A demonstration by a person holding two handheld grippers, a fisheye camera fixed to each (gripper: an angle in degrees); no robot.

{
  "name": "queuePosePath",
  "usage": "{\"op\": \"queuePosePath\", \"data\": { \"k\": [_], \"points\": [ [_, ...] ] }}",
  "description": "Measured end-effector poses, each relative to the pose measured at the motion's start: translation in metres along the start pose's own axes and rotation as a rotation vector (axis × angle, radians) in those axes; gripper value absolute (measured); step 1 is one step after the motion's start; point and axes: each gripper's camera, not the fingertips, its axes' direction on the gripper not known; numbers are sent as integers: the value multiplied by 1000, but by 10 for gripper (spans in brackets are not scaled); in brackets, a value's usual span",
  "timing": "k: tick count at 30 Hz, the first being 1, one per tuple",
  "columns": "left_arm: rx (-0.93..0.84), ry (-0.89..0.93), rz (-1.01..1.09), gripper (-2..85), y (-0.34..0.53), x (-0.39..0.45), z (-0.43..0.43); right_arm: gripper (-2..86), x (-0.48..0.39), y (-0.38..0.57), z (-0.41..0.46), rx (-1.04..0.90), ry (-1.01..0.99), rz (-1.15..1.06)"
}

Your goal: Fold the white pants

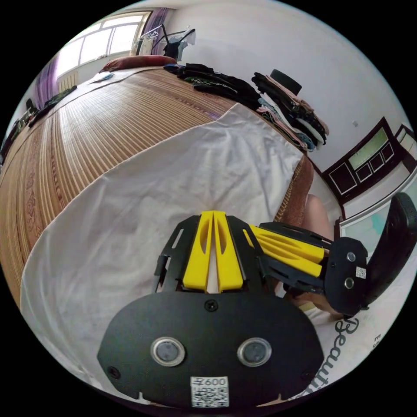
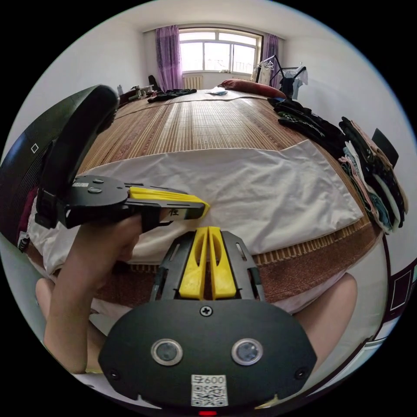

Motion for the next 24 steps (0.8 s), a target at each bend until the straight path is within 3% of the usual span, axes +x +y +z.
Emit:
{"op": "queuePosePath", "data": {
  "k": [24],
  "points": [
    [6,-13,-81,5,-20,-12,-28,-9,28,-43,-10,21,-38,3]
  ]
}}
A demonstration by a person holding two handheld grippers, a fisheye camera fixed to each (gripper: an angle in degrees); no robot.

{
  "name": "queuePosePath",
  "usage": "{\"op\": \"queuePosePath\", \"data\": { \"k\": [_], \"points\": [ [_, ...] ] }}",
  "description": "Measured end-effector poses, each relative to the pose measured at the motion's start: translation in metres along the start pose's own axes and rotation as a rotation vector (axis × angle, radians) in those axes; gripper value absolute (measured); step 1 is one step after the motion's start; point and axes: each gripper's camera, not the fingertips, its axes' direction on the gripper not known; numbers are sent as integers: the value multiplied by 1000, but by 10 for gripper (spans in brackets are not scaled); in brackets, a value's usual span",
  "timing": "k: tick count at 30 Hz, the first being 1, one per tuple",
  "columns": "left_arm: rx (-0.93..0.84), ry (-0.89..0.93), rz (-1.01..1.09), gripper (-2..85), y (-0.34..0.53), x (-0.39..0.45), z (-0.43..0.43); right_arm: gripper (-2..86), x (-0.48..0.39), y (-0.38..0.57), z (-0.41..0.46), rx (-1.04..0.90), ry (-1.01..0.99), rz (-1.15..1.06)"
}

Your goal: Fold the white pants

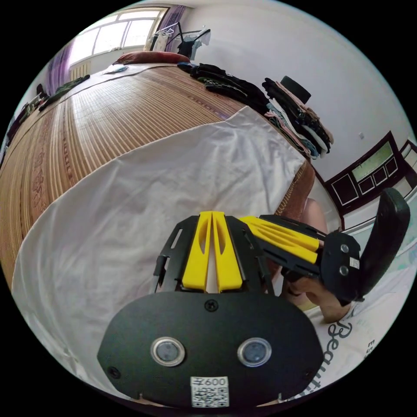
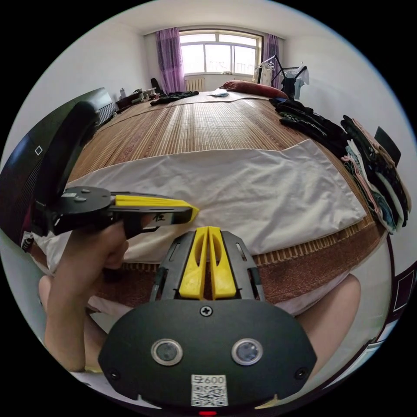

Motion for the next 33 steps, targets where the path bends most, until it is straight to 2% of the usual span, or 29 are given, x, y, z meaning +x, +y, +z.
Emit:
{"op": "queuePosePath", "data": {
  "k": [17,25,33],
  "points": [
    [123,-83,-78,2,57,51,-92,-9,34,-5,8,8,-52,-6],
    [110,-143,-121,3,71,71,-141,-9,45,11,14,22,-43,-20],
    [134,-105,-248,1,98,78,-195,-9,57,46,19,53,-37,-35]
  ]
}}
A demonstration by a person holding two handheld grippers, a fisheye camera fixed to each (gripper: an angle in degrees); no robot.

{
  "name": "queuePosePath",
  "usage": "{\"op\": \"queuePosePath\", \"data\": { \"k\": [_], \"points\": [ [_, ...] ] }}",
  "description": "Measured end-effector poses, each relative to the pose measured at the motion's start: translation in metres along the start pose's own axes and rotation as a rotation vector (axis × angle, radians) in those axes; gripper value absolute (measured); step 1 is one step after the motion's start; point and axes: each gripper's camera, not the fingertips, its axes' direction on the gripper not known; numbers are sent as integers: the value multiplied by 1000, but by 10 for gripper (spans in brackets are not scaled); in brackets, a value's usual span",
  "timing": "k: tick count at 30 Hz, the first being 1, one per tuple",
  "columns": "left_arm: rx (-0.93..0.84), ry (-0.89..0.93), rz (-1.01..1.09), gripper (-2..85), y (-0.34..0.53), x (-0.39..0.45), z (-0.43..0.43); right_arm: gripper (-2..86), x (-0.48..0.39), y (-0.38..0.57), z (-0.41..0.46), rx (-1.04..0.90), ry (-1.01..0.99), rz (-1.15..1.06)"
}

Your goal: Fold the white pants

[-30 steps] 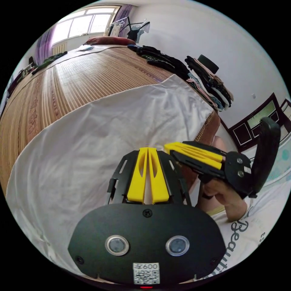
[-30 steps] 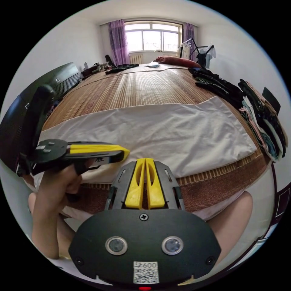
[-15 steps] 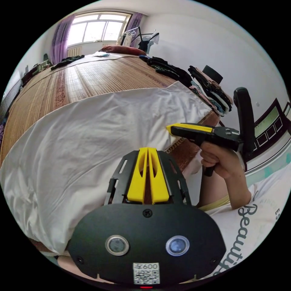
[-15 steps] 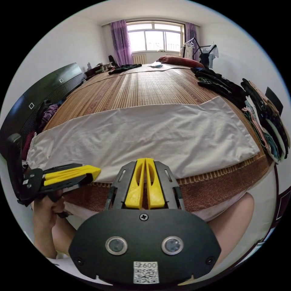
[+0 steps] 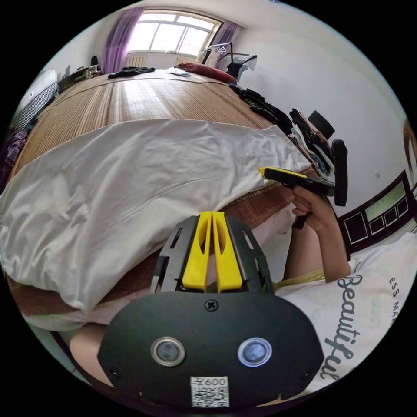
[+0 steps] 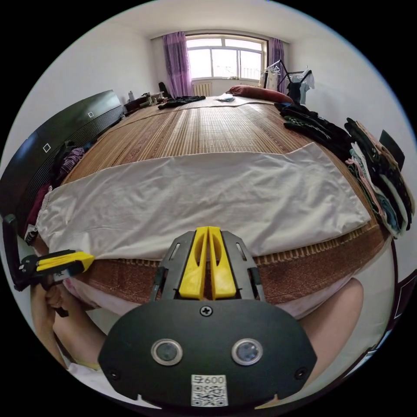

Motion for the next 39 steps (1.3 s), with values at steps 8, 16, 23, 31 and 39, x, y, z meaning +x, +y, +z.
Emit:
{"op": "queuePosePath", "data": {
  "k": [8,16,23,31,39],
  "points": [
    [39,-72,85,1,-8,69,-42,-8,-42,67,-58,196,-337,-444],
    [57,-92,66,2,0,113,-76,-8,-80,109,-60,213,-402,-573],
    [41,-119,-13,2,31,124,-106,-8,-118,121,-21,174,-272,-746],
    [29,-92,-91,2,73,133,-119,-8,-136,144,14,244,-135,-903],
    [111,-128,194,3,78,186,-165,-8,-118,153,52,208,-195,-1059]
  ]
}}
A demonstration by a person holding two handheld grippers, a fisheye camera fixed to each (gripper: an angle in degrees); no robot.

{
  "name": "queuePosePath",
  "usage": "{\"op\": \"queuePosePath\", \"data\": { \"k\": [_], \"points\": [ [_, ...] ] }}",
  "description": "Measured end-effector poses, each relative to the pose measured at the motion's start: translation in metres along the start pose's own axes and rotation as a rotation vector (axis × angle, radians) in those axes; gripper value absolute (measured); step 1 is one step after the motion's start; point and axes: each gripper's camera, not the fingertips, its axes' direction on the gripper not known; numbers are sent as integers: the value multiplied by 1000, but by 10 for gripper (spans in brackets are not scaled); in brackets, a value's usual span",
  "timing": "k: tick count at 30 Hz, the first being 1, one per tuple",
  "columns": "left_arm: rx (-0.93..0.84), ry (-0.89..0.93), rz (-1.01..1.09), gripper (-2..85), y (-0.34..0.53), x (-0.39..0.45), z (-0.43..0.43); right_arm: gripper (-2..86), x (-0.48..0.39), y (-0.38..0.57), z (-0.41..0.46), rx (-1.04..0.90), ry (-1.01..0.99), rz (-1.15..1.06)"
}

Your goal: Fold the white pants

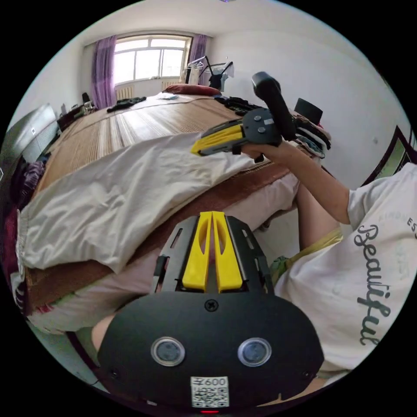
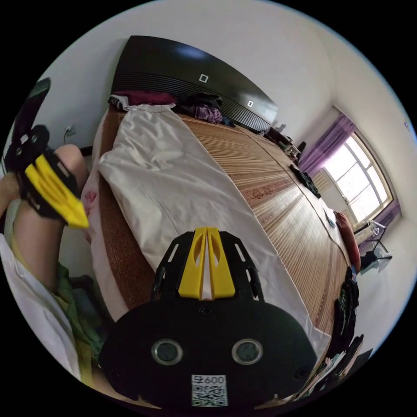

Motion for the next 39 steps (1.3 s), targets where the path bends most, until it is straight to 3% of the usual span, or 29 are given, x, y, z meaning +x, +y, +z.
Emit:
{"op": "queuePosePath", "data": {
  "k": [4,10,17,39],
  "points": [
    [34,-4,0,3,-14,-22,-18,-8,26,21,5,-8,-47,-23],
    [-17,41,45,3,-33,-22,-3,-8,74,55,12,-55,44,17],
    [-121,-84,73,4,-47,14,22,-8,123,87,23,-96,56,97],
    [-66,-115,-49,4,-16,13,44,-9,219,101,38,-121,-38,226]
  ]
}}
